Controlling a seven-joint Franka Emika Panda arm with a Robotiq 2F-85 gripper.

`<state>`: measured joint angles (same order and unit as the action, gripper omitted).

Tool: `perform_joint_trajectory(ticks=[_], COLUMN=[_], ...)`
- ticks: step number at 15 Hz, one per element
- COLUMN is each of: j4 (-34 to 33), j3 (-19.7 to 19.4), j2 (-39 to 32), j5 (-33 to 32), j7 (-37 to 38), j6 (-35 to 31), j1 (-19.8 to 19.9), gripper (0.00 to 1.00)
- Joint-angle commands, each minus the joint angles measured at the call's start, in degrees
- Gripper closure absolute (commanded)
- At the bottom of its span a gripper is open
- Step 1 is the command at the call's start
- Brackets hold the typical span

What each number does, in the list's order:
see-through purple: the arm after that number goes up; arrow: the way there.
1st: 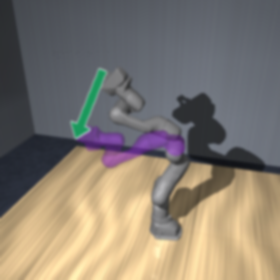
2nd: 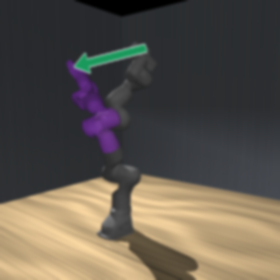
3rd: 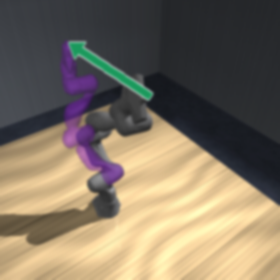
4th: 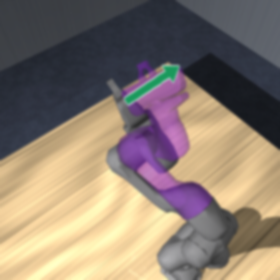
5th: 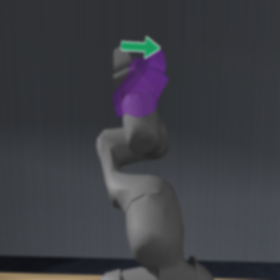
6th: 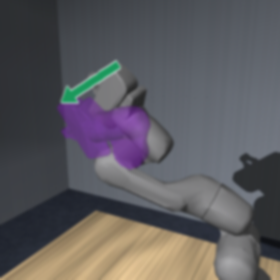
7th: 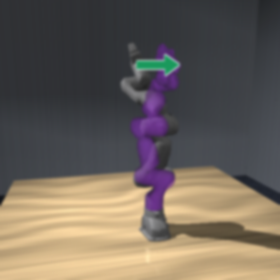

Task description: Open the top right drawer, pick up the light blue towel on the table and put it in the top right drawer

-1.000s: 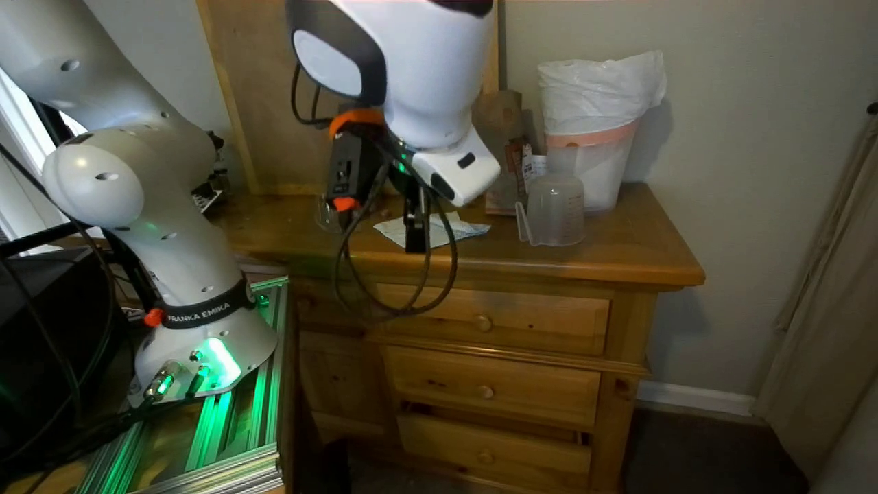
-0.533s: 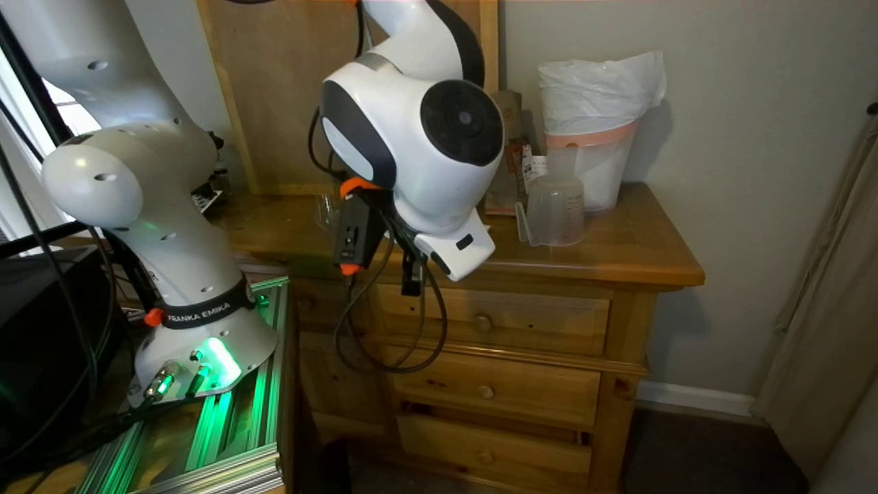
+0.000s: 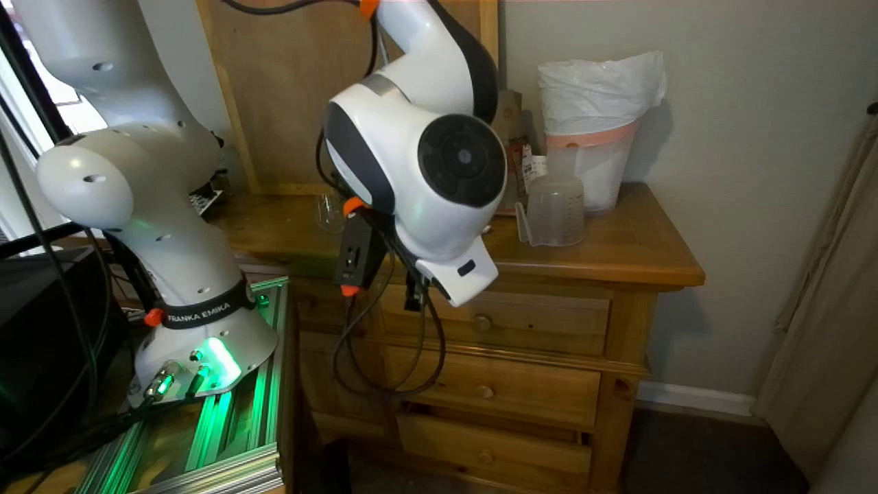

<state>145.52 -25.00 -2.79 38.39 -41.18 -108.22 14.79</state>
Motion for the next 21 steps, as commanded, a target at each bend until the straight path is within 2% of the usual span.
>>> perform_joint_trajectory(ticks=[1, 9, 15, 17, 18, 21], j4=[-5.37, -15.73, -22.25, -24.34, -20.74, -22.97], j3=[2.57, 9.22, 12.44, 12.93, 11.62, 12.18], j2=[-11.65, -29.81, -40.34, -43.36, -39.51, -42.84], j5=[6.19, 13.24, 18.18, 17.38, 16.96, 16.96], j7=[-6.0, -9.82, -8.33, -7.64, -8.79, -8.78], j6=[5.26, 12.83, 15.96, 17.86, 15.35, 16.55], j1=[4.15, 11.45, 12.66, 12.23, 11.06, 11.06], gripper=[0.0, 0.0, 0.0, 0.0, 0.0, 0.0])
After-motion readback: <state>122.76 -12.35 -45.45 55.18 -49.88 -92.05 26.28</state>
